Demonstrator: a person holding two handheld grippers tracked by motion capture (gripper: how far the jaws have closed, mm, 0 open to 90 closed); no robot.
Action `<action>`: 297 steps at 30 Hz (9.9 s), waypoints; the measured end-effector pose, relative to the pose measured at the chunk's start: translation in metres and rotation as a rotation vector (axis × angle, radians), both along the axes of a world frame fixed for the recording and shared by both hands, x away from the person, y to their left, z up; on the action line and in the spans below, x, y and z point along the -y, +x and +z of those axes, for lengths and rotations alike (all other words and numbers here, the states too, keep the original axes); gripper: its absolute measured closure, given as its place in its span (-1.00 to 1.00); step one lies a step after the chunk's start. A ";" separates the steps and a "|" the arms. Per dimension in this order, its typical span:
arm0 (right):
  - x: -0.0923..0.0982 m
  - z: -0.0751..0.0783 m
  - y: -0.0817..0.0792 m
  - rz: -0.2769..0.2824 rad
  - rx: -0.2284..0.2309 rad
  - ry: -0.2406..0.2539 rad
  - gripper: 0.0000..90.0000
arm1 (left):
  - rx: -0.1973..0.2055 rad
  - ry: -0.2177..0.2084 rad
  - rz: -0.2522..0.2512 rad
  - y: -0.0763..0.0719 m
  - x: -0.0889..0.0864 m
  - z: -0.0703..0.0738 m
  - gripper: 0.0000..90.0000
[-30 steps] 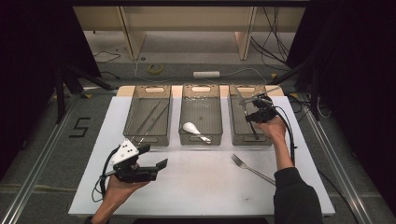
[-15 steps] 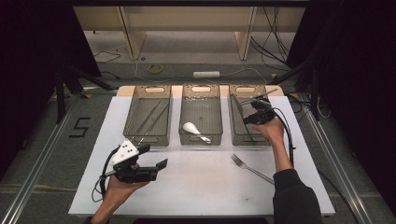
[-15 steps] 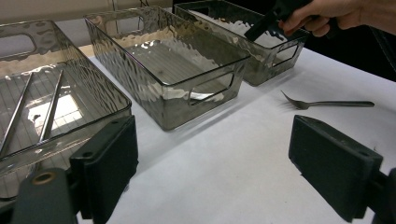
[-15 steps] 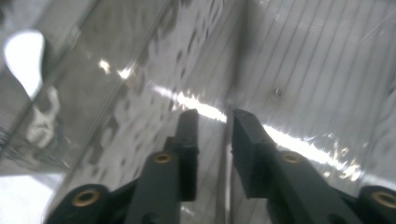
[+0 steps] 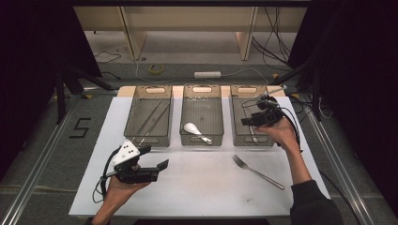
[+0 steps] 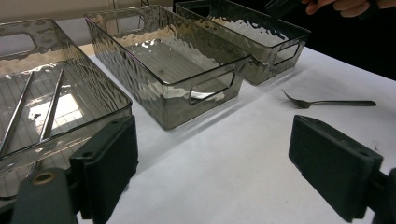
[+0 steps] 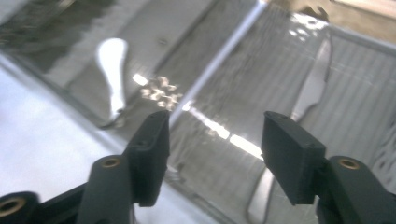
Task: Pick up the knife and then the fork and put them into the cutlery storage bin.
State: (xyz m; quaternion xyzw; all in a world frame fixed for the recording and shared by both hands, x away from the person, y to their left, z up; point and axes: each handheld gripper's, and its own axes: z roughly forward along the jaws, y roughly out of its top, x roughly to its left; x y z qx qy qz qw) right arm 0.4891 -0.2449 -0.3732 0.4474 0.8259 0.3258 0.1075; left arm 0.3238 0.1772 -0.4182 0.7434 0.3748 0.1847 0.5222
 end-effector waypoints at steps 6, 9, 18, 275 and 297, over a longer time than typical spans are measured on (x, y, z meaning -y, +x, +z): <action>-0.007 0.012 -0.022 0.047 0.047 -0.008 -0.24 | 0.001 0.003 -0.001 0.000 0.000 0.000 -0.66; -0.009 0.015 -0.032 0.063 0.061 -0.009 -0.27 | 0.001 0.003 -0.001 0.000 0.000 0.000 -0.66; -0.006 0.010 -0.061 0.103 0.095 0.049 -0.28 | -0.005 -0.008 -0.004 0.000 -0.001 0.001 -0.66; 0.003 -0.040 0.034 -0.168 0.027 0.032 0.89 | 0.013 0.003 0.000 -0.002 -0.001 0.001 -0.66; 0.000 -0.051 0.036 -0.180 -0.022 -0.009 0.89 | 0.014 0.004 -0.001 -0.003 -0.001 0.001 -0.66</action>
